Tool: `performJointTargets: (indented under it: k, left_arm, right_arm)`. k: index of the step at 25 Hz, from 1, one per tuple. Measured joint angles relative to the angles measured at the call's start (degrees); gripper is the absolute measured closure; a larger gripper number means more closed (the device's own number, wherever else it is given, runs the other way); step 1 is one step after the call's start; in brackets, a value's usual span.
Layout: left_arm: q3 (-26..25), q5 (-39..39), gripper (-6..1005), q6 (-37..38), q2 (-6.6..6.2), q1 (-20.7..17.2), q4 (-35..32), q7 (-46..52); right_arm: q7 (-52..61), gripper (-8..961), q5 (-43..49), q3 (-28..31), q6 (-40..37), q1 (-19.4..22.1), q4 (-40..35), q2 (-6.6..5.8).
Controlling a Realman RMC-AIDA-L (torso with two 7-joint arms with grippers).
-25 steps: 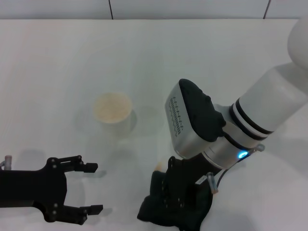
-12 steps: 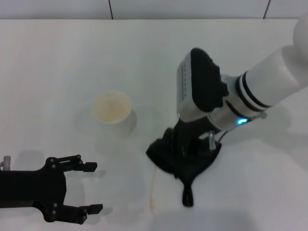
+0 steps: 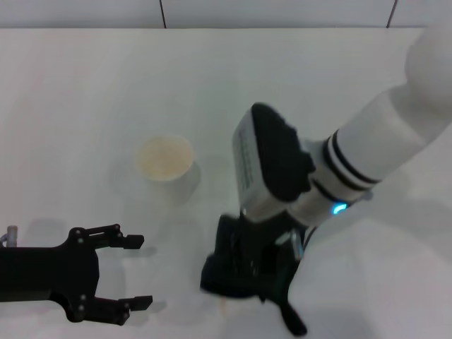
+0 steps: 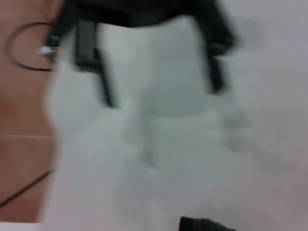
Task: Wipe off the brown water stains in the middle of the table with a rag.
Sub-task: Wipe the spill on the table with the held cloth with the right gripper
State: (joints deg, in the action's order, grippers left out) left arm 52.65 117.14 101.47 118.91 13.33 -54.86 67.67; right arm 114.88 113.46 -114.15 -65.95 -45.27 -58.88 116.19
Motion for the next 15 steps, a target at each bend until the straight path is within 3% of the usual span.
performJointTargets:
  k: [9, 15]
  left_arm:
    - [-1.5, -0.2, 111, 0.1, 0.01, 0.0, 0.1, -1.2]
    - [-1.6, -0.6, 111, 0.4, 0.0, -0.3, 0.2, -1.4]
  right_arm:
    - [-7.5, 875, -12.3, -3.7, -4.2, 0.1, -0.1, -0.01]
    - [-9.0, 875, -12.5, -2.8, -2.8, -0.7, 3.2, -0.15]
